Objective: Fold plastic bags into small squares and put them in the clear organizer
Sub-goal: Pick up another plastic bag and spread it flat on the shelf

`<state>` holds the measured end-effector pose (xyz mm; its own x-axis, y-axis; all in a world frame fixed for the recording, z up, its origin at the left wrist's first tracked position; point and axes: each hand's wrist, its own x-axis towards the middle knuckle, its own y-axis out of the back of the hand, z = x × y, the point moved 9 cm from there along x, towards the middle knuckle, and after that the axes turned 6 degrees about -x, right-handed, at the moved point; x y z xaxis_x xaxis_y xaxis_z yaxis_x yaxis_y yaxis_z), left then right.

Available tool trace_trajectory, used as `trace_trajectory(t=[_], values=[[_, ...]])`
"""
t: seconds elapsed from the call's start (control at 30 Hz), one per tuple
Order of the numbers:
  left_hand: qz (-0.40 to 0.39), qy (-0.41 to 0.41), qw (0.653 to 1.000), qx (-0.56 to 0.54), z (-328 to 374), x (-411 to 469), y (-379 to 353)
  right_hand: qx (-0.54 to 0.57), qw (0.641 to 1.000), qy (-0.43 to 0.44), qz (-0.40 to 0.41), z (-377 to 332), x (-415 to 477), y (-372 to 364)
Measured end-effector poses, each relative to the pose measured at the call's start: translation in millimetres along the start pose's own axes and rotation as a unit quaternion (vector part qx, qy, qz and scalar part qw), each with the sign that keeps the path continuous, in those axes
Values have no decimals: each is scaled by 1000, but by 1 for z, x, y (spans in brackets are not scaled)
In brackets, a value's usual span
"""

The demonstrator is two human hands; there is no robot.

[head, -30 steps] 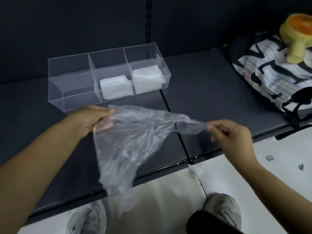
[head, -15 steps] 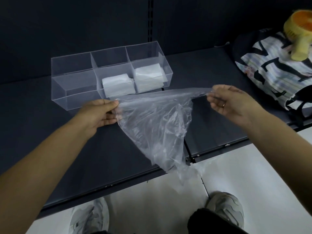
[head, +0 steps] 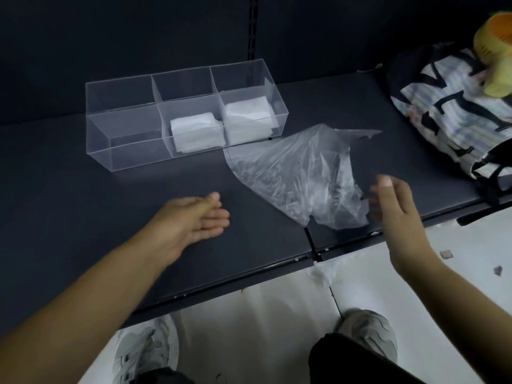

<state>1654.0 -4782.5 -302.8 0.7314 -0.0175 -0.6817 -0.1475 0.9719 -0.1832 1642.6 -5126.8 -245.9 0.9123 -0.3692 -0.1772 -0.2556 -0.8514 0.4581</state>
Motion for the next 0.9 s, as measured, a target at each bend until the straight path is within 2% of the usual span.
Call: trace_trajectory(t=[0.07, 0.2, 0.33, 0.43, 0.6, 0.7, 0.8, 0.9], values=[[-46, 37, 998, -7, -21, -9, -27, 13, 998, 13, -52, -1, -20, -2], [-102, 76, 991, -40, -39, -13, -80, -36, 985, 59, -155, -18, -27, -25], [-76, 73, 991, -80, -31, -3, -103, 42, 962, 62, -261, -29, -23, -53], [-29, 68, 994, -79, -29, 1, -94, 77, 944, 61, -315, -26, -23, -57], [49, 25, 996, -67, -13, 9, -45, 43, 944, 74, -318, -16, -6, -23], [98, -14, 994, -36, 2, 8, -6, -60, 936, 86, -336, -7, 3, 0], [65, -45, 996, 40, 9, 2, 8, -105, 934, 79, -333, 2, 11, 11], [63, -77, 989, 112, 7, -4, 14, -119, 954, 74, -264, 10, 22, 16]])
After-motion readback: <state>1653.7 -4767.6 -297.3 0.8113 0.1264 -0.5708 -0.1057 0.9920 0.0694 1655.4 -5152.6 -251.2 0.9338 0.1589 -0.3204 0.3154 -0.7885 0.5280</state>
